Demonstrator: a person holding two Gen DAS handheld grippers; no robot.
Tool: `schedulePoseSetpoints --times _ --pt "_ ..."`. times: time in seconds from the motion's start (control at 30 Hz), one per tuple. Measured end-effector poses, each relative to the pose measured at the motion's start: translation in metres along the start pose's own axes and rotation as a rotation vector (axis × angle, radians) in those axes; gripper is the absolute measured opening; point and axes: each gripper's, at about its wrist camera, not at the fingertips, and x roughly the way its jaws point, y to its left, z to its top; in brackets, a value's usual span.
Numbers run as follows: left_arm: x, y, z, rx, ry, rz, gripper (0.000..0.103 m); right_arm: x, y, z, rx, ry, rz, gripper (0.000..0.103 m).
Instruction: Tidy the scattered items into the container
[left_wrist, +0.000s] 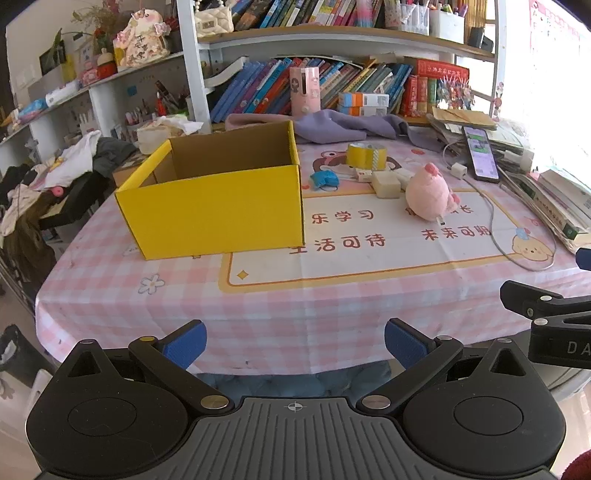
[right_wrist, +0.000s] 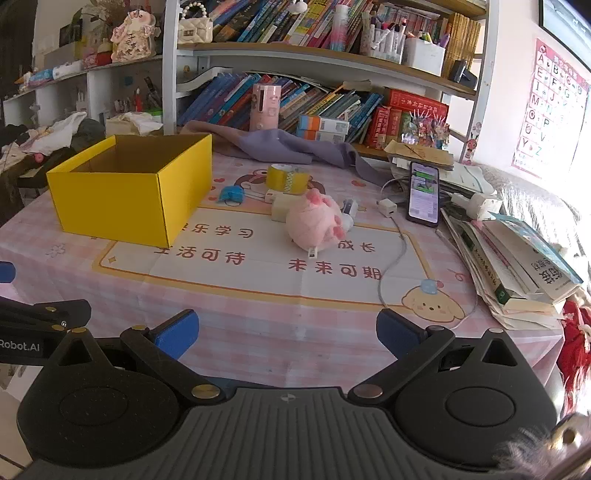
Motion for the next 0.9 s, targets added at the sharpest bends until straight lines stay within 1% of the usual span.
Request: schedulePoseSetpoints --times 0.43,0.9 --pt "-0.003 0.005 0.0 0.007 -0.014 0.007 0.103 0.001 0.006 -0.001 0.005 -0.006 0.037 0.101" --pt "-0.002 0.007 0.001 0.012 -0.016 -0.004 0.103 0.001 0.012 0.0 -0.004 -0.008 0.056 0.1"
